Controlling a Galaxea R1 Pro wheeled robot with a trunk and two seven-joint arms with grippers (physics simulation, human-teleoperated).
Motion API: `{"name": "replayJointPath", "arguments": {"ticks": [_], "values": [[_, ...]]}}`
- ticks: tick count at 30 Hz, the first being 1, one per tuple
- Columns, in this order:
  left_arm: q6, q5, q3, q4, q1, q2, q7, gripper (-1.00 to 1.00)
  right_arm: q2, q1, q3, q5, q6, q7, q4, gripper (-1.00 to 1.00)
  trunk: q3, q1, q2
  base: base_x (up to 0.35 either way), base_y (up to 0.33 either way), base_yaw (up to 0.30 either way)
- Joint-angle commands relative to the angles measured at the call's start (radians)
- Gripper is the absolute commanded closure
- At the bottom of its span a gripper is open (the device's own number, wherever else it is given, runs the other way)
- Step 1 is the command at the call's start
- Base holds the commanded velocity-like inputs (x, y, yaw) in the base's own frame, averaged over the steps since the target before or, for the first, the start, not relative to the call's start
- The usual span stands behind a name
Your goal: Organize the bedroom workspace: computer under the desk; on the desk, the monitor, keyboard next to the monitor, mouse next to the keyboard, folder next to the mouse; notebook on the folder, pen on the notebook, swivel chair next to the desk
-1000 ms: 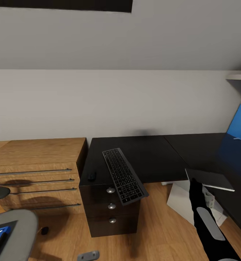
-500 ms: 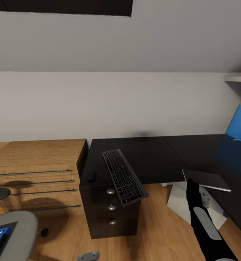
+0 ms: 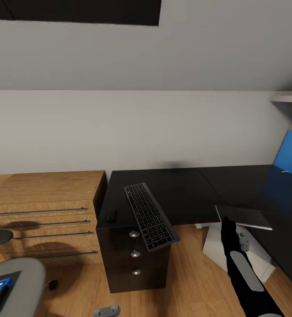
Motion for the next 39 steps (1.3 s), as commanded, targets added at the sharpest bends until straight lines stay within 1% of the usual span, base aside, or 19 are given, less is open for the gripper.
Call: {"name": "replayJointPath", "arguments": {"ticks": [1,4,10,11,12,14,15,19,24,31,39], "values": [[0.003,0.006,-0.002,-0.002,0.000,0.001,0.007,-1.00,0.000,-0.001,0.006,-0.011,-0.003,0.009,0.001,1.00,0.000,0.000,0.000,0.000,0.000,0.000],[0.003,0.006,-0.002,-0.002,0.000,0.000,0.007,-1.00,0.000,-0.001,0.018,-0.011,-0.003,0.012,0.001,1.00,0.000,0.000,0.000,0.000,0.000,0.000],[0.003,0.006,-0.002,-0.002,0.000,0.001,0.007,-1.00,-0.001,-0.001,0.026,-0.010,-0.001,0.015,0.001,1.00,0.000,0.000,0.000,0.000,0.000,0.000],[0.003,0.006,-0.002,-0.002,0.000,0.001,0.007,-1.00,-0.003,-0.001,0.029,-0.007,0.001,0.040,0.001,1.00,0.000,0.000,0.000,0.000,0.000,0.000],[0.003,0.006,-0.002,-0.002,0.000,0.001,0.007,-1.00,-0.003,-0.001,0.030,-0.007,0.001,0.047,0.001,1.00,0.000,0.000,0.000,0.000,0.000,0.000],[0.003,0.006,-0.002,-0.002,0.000,0.001,0.007,-1.00,-0.003,0.000,0.040,-0.006,0.002,0.068,0.001,1.00,0.000,0.000,0.000,0.000,0.000,0.000],[0.003,0.006,-0.002,-0.002,0.000,0.001,0.007,-1.00,-0.003,-0.001,0.053,-0.005,0.002,0.077,0.001,1.00,0.000,0.000,0.000,0.000,0.000,0.000],[0.003,0.006,-0.002,-0.002,0.000,0.001,0.007,-1.00,-0.004,-0.001,0.084,-0.003,0.002,0.090,0.001,1.00,0.000,0.000,0.000,0.000,0.000,0.000],[0.003,0.006,-0.002,-0.002,0.000,0.001,0.007,-1.00,-0.005,-0.001,0.100,-0.004,0.002,0.094,0.001,1.00,0.000,0.000,0.000,0.000,0.000,0.000],[0.003,0.006,-0.001,-0.002,0.000,0.001,0.007,-1.00,-0.008,-0.001,0.103,-0.005,0.023,0.095,0.001,1.00,0.000,0.000,0.000,0.000,0.000,0.000],[0.003,0.002,0.000,-0.002,0.000,0.001,0.008,-1.00,-0.005,-0.001,0.103,-0.008,0.023,0.097,0.002,1.00,0.000,0.000,0.000,0.000,0.000,0.000]]}}
